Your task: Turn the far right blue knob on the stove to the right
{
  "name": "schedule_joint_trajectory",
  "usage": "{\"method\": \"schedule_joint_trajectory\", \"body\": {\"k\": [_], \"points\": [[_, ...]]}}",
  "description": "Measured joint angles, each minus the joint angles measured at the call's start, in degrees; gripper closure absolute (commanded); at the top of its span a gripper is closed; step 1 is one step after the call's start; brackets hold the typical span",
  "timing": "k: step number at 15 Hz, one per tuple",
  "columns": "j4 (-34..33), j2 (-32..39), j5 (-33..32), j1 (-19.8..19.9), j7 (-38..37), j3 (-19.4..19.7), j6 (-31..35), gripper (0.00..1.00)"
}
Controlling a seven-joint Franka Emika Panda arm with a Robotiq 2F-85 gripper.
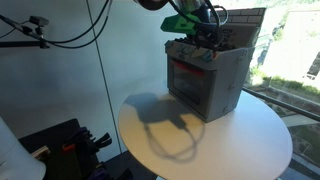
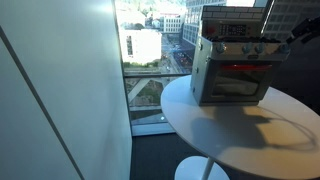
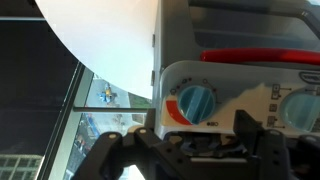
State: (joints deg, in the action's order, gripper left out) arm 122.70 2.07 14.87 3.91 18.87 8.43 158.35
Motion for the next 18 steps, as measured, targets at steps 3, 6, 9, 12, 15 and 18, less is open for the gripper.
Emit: {"method": "schedule_joint_trajectory", "body": {"k": [3,6,9,12,15,18], "points": [[-0.2,0.3,0.0,0.0,0.0,0.0,0.0,0.25],[-0.6,0.8,0.0,0.0,0.1,0.0,0.0,0.21],[-1.1,1.4,0.0,0.0,0.1,0.0,0.0,0.47],[-1.6,1.9,0.1,0.0,0.1,0.0,0.0,0.73],[-1.9,2.3,0.1,0.0,0.1,0.0,0.0,0.83],[-2.0,2.2,0.1,-0.2,0.1,-0.4,0.1,0.90]]}}
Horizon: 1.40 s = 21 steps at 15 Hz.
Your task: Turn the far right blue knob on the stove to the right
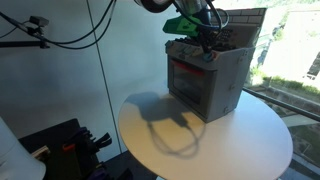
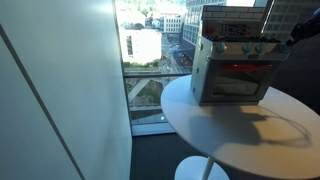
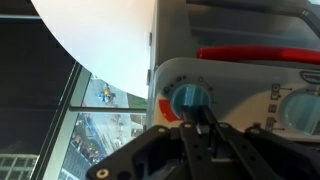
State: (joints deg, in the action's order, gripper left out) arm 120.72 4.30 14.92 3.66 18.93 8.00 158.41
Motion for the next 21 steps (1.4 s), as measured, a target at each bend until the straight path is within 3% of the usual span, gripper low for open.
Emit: {"method": "schedule_joint_trajectory", "body": {"k": [10,21], "points": [[0.0,0.0,-0.1,0.2,-1.4,-0.1,0.0,0.95],[0.1,0.0,-0.1,0.8,-12.9,-0.5,0.2,0.95]]}}
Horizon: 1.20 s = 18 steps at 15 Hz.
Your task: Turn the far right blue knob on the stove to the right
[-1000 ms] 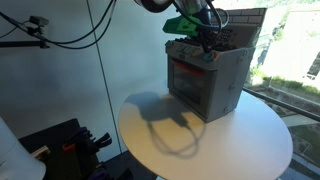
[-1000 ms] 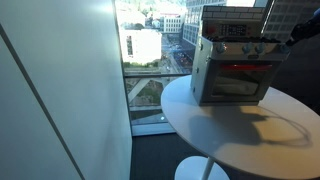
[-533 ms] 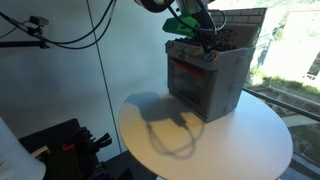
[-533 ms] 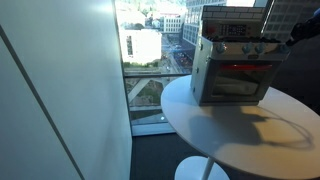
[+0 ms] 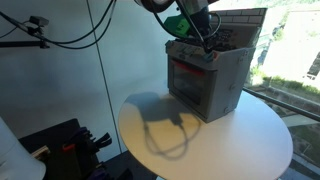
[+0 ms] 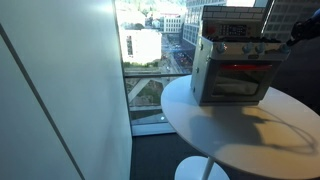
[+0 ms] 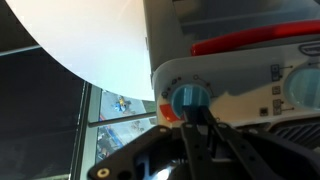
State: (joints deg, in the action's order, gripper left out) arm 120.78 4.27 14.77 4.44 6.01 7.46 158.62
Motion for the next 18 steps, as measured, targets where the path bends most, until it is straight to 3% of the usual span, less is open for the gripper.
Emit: {"method": "schedule_joint_trajectory", "body": {"k": [18], "points": [[5.3,-0.6,0.1,-0.1,-18.0,-1.0,11.7,0.97]]}}
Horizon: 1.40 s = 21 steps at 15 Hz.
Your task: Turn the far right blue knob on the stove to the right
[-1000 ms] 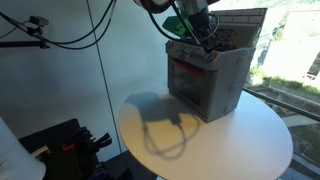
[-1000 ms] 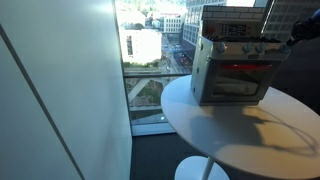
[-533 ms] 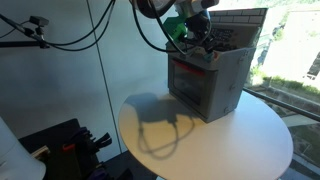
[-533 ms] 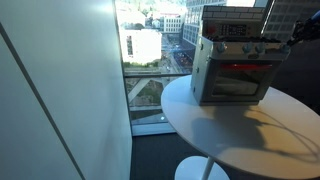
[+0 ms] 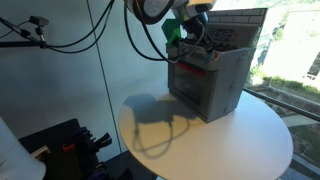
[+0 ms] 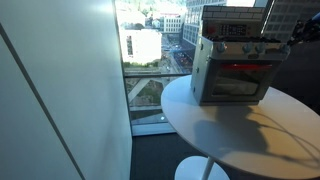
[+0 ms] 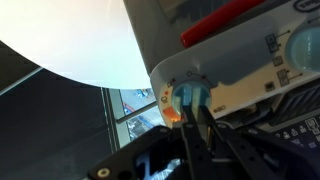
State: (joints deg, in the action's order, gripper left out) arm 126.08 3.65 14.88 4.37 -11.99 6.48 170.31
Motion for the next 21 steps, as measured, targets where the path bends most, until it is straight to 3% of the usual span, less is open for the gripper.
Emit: {"method": "schedule_joint_trajectory", "body": {"k": [6,7,9,10,17,21], "points": [[2.1,-0.1,0.0,-0.1,-2.8,-0.4,4.7,0.95],[2.3,-0.1,0.0,-0.1,-3.0,-0.4,5.2,0.65],[2.6,-0.3,0.0,-0.1,-3.2,-0.5,6.0,0.66],[2.6,-0.3,0.0,-0.1,-3.2,-0.5,6.0,0.60],[2.6,-0.3,-0.1,0.3,-1.9,-0.3,5.8,0.04],[2.6,-0.9,0.0,0.3,2.0,-0.7,3.1,0.00]]}}
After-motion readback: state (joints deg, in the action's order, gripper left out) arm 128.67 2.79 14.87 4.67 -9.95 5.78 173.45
